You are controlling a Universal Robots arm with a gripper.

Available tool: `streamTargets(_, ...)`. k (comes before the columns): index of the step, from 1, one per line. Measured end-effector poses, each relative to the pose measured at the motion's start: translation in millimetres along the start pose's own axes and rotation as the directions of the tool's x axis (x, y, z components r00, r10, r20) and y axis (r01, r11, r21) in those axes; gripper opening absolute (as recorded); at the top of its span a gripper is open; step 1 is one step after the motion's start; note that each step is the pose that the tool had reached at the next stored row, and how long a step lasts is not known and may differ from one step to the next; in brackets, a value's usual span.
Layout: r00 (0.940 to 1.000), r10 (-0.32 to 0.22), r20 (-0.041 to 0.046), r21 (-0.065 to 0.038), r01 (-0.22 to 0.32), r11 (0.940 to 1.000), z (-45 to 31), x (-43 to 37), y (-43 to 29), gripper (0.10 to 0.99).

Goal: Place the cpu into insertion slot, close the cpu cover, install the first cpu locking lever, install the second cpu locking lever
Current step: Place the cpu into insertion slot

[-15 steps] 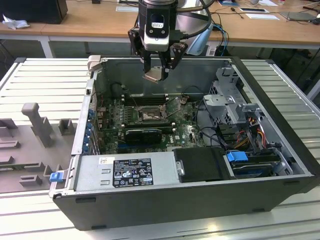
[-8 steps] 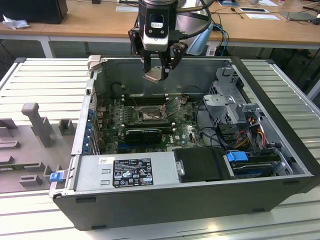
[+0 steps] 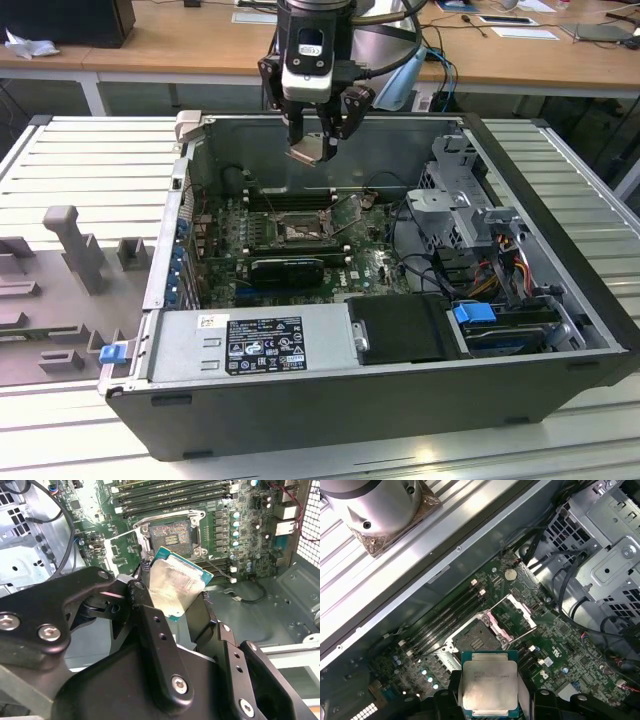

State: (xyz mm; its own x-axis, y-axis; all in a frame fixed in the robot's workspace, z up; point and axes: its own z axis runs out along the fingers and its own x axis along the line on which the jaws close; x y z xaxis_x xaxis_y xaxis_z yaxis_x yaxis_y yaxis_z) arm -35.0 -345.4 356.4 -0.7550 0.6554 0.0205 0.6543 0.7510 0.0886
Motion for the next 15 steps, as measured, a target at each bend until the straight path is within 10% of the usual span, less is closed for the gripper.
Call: streamTargets(15,0.9976,0.069,0.0061,-0.002,-0.069,0.9976,0.0,0.0,0.0,0.529)
